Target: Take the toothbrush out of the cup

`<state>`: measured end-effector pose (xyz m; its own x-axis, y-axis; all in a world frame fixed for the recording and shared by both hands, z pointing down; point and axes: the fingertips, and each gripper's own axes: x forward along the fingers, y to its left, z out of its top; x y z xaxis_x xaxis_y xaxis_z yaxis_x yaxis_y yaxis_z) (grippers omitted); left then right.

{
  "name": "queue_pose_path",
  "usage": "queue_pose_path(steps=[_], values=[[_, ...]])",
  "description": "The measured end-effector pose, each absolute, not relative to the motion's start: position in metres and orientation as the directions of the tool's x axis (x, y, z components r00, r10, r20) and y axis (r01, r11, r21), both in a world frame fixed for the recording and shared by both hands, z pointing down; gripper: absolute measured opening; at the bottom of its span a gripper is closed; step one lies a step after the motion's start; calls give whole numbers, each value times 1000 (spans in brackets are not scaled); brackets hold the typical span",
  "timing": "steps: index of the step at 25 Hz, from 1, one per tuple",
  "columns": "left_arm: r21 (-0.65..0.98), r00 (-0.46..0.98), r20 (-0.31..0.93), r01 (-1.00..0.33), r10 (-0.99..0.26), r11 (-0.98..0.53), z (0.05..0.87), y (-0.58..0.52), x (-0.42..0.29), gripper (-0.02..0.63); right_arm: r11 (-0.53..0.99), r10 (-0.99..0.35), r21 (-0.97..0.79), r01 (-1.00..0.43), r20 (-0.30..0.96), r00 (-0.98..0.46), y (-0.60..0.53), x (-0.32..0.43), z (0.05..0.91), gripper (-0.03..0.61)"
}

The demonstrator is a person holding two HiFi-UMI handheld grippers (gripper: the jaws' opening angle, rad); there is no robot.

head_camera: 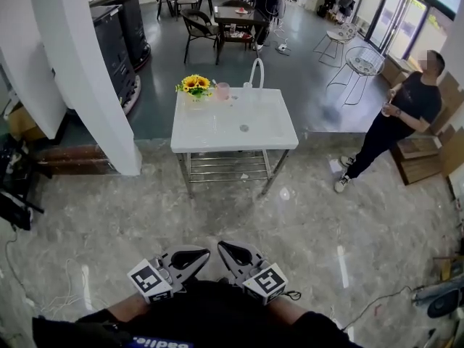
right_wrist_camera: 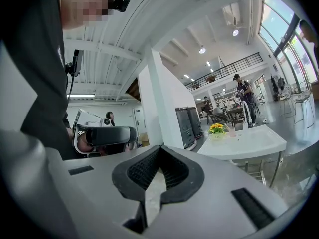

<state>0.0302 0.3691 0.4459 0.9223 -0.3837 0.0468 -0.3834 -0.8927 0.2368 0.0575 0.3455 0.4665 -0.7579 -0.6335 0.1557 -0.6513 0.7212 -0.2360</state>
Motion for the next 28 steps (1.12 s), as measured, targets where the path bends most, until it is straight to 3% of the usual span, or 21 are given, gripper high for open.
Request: queue_pose_path(steps=[11, 28], values=[[253, 928, 31, -366, -371, -895, 448, 318, 35, 0, 725, -645, -210, -656, 129, -753, 293, 63, 480, 11], [270, 966, -1, -250, -260, -930, 440, 153, -10, 0, 595, -738, -253, -763, 206, -643, 145, 23, 491, 11]])
